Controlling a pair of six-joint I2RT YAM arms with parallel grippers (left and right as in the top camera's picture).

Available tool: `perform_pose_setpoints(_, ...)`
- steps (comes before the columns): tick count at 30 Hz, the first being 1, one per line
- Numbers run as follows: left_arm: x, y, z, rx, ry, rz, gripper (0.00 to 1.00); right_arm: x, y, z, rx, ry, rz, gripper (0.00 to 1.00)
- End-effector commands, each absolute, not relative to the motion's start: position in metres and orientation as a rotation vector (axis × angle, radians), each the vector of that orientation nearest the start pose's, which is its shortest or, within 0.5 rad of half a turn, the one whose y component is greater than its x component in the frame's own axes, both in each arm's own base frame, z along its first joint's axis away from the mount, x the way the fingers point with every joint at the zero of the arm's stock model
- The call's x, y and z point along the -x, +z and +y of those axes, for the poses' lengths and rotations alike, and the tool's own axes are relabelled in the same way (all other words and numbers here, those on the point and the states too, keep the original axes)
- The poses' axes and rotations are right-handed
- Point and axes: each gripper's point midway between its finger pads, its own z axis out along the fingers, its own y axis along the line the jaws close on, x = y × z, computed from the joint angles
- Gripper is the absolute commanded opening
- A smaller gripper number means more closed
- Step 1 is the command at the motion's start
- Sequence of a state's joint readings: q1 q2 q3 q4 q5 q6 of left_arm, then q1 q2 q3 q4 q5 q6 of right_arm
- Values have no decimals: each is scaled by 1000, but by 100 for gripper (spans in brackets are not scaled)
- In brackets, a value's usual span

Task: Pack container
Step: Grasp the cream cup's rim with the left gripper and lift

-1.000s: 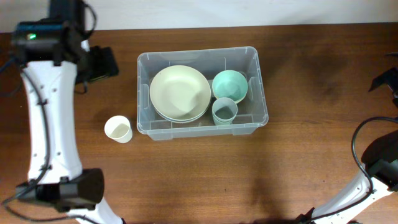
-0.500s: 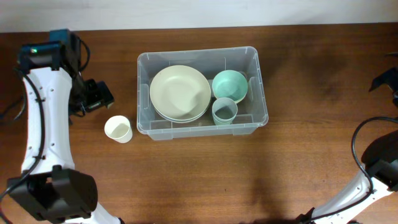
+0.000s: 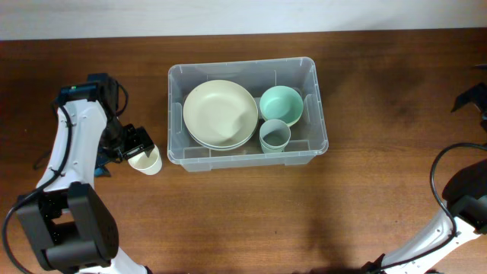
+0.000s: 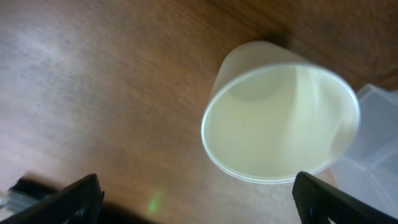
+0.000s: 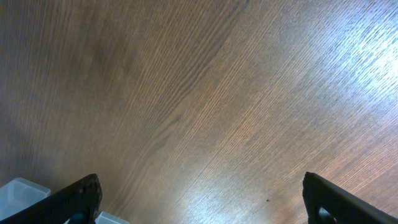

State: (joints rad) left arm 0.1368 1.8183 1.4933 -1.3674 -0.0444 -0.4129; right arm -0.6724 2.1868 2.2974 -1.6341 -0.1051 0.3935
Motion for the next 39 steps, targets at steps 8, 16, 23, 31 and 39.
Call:
perform_pose_setpoints(8, -303, 79, 60, 946, 49, 3072, 99, -340, 178, -246, -1556, 139, 2636, 99)
perform_pose_setpoints(16, -305, 65, 61, 936, 45, 3055, 95, -340, 178, -246, -1556, 139, 2636, 99)
perform_pose_setpoints(23, -309, 64, 62, 918, 41, 3044, 25, -340, 178, -246, -1556, 140, 2637, 99)
perform_pose_setpoints(31, -314, 64, 63, 913, 37, 3025, 1, -340, 178, -246, -1556, 139, 2636, 99)
perform_pose_setpoints(39, -338, 83, 82, 975, 14, 2902, 1, -340, 178, -246, -1556, 139, 2636, 99)
